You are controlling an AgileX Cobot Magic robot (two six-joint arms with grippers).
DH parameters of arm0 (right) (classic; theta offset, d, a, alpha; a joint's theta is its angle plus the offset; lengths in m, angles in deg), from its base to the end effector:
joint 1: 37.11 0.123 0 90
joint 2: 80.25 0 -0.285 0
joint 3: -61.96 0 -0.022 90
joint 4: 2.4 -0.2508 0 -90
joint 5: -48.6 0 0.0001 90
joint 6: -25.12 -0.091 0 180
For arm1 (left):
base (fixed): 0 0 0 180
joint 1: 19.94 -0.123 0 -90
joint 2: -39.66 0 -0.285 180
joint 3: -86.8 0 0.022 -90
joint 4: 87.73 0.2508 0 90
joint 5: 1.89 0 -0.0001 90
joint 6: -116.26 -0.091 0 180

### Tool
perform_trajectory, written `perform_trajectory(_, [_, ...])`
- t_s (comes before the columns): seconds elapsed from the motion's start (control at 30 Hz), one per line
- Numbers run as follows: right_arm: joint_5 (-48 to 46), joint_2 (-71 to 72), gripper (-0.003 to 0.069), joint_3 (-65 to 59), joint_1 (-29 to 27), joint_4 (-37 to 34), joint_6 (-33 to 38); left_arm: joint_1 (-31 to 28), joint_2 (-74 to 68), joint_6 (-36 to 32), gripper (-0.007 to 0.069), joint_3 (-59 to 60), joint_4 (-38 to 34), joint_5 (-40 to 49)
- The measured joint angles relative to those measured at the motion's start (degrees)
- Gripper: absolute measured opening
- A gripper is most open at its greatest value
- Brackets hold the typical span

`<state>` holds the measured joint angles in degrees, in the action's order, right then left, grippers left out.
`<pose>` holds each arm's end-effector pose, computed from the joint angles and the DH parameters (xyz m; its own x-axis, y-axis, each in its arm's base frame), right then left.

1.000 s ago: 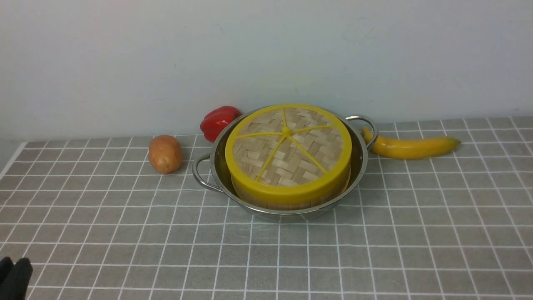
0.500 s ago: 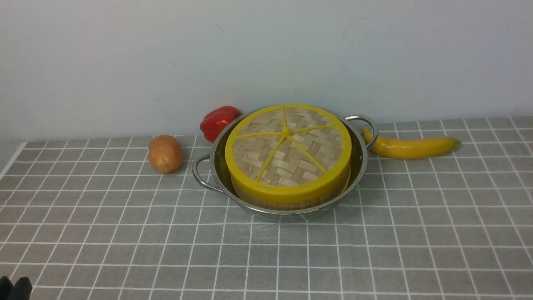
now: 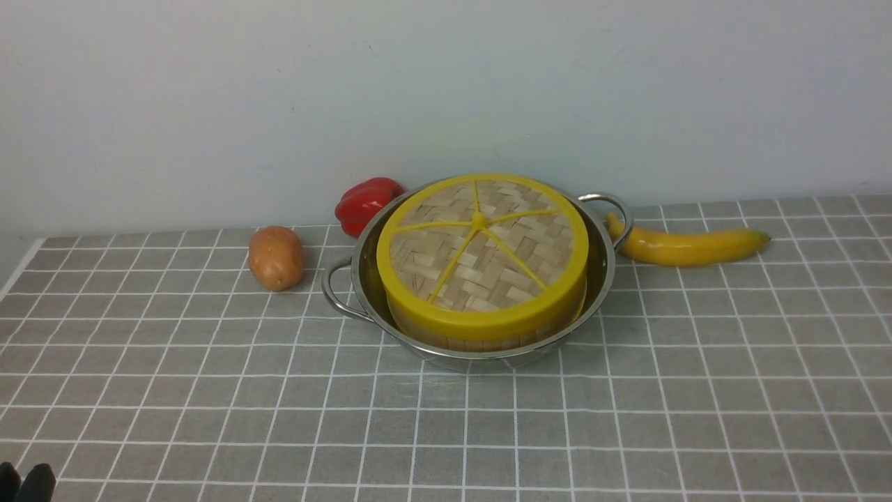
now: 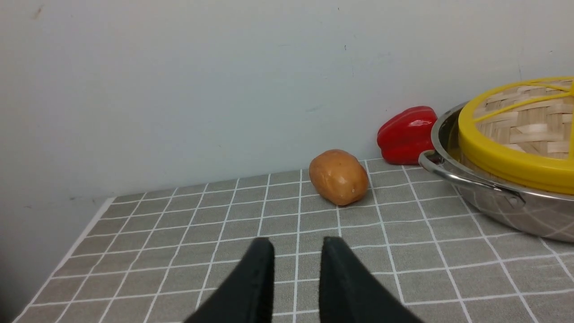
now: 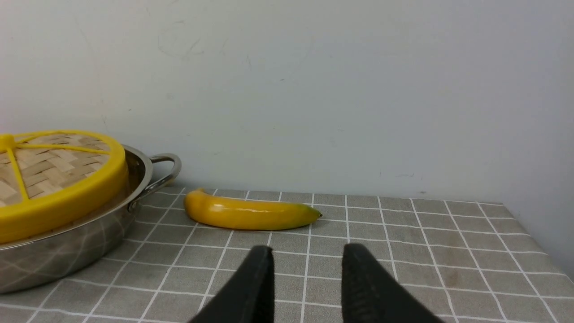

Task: Place the steamer in the pot on the grey tablecloth, and put the lid on the steamer.

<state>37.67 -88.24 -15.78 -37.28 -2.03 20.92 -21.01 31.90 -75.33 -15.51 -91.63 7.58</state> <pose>0.0566 -0.0003 0.1926 -0.1154 0.0673 -0.9910 0.0119 0.9977 0.0663 0.0565 0.0000 0.1954 -0.0856 0.1331 -0.9874 0.0040 0.9911 0.1333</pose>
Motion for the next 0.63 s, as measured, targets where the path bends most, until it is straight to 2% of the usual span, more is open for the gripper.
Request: perform_trajectory(0.63, [0.00,0.00,0.0240,0.00,0.00,0.00,0.00,-0.04,0.00,0.00,0.0179,0.00,0.00,0.00])
